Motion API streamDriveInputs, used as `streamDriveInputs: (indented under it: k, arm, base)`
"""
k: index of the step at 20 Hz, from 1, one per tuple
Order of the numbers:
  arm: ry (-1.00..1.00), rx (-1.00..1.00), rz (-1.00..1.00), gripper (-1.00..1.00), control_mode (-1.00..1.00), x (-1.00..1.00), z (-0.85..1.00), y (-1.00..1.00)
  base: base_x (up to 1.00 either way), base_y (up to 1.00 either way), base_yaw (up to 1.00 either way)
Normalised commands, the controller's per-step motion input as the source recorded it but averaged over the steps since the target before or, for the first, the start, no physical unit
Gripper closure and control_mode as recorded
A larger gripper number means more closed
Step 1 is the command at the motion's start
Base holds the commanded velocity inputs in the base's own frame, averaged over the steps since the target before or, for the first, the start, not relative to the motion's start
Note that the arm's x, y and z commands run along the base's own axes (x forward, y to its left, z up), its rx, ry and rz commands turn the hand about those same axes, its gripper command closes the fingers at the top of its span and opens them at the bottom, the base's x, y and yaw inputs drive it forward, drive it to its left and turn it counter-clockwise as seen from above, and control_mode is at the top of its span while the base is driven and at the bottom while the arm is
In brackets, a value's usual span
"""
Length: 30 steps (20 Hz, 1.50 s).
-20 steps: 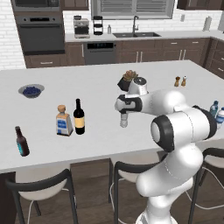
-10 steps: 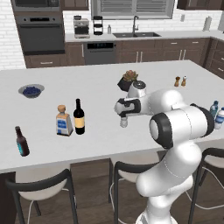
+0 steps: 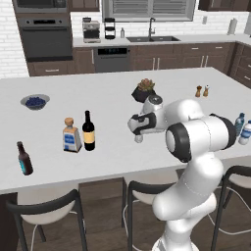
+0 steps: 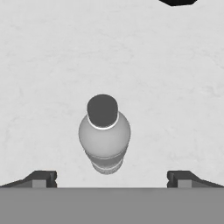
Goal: Move the plastic bottles in the middle to the plastics group, and the glass bottles in the middle to the glass group.
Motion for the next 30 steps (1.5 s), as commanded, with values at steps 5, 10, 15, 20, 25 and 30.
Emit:
streamDriveInputs:
  k: [5, 10, 15, 20, 25, 30]
  arm:
    - [-0.08, 0.00, 0.00, -1.00, -1.00, 0.17, 0.00, 0.00]
    - [-0.02, 0.00, 0.00, -1.00, -1.00, 0.06, 0.00, 0.00]
    - [-0.04, 0.00, 0.00, -1.00, -1.00, 0.03, 0.00, 0.04]
    - [-0.02, 0.00, 0.00, -1.00, -1.00, 0.02, 0.00, 0.03]
    - [-0.02, 0.00, 0.00, -1.00, -1.00, 0.05, 0.00, 0.03]
    - [-0.02, 0.00, 0.00, -1.00, -1.00, 0.08, 0.00, 0.01]
  base:
    - [0.00, 0.00, 0.00]
    - [0.00, 0.00, 0.00]
    - [0.00, 0.00, 0.00]
    - [0.00, 0.00, 0.00]
    - [0.00, 0.00, 0.00]
    - [0.00, 0.00, 0.00]
